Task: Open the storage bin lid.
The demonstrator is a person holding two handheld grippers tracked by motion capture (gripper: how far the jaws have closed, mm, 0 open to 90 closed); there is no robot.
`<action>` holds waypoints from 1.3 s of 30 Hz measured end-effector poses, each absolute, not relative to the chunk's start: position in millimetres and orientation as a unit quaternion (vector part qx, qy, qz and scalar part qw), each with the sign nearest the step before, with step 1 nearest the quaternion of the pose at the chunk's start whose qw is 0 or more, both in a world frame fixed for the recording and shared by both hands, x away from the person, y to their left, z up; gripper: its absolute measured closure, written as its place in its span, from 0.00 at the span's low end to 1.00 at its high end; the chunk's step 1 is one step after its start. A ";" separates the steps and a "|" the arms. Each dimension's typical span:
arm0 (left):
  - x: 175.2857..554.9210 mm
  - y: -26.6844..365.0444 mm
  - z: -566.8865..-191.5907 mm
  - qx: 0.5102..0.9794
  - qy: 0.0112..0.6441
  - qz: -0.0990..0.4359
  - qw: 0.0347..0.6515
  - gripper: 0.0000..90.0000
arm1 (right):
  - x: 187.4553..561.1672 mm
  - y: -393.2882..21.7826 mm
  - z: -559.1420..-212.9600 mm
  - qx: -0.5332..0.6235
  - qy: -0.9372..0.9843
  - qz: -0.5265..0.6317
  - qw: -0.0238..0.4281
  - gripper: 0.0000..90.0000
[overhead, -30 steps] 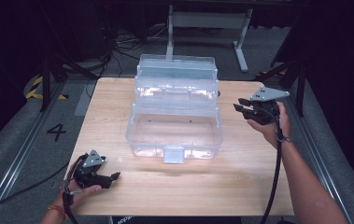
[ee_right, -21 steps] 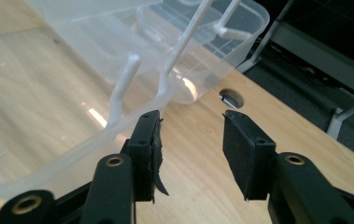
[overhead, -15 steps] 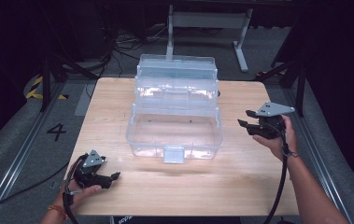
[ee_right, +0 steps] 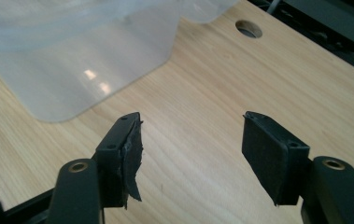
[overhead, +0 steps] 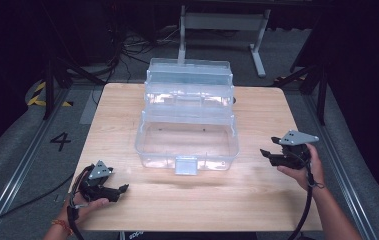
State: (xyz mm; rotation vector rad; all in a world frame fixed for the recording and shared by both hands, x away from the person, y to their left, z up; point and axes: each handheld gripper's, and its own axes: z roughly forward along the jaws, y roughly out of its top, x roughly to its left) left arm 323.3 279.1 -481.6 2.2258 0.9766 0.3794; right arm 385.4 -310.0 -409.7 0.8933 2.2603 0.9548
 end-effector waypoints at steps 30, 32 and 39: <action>325.0 277.9 -481.7 0.850 0.381 0.146 0.334 0.15 | 335.7 -358.3 -486.2 0.416 0.812 0.367 0.184 0.27; 325.1 278.4 -481.5 0.851 0.378 0.148 0.333 0.15 | 335.7 -358.1 -486.4 0.418 0.811 0.364 0.187 0.25; 325.1 278.9 -481.5 0.851 0.379 0.145 0.333 0.15 | 336.7 -357.9 -486.6 0.426 0.808 0.362 0.186 0.22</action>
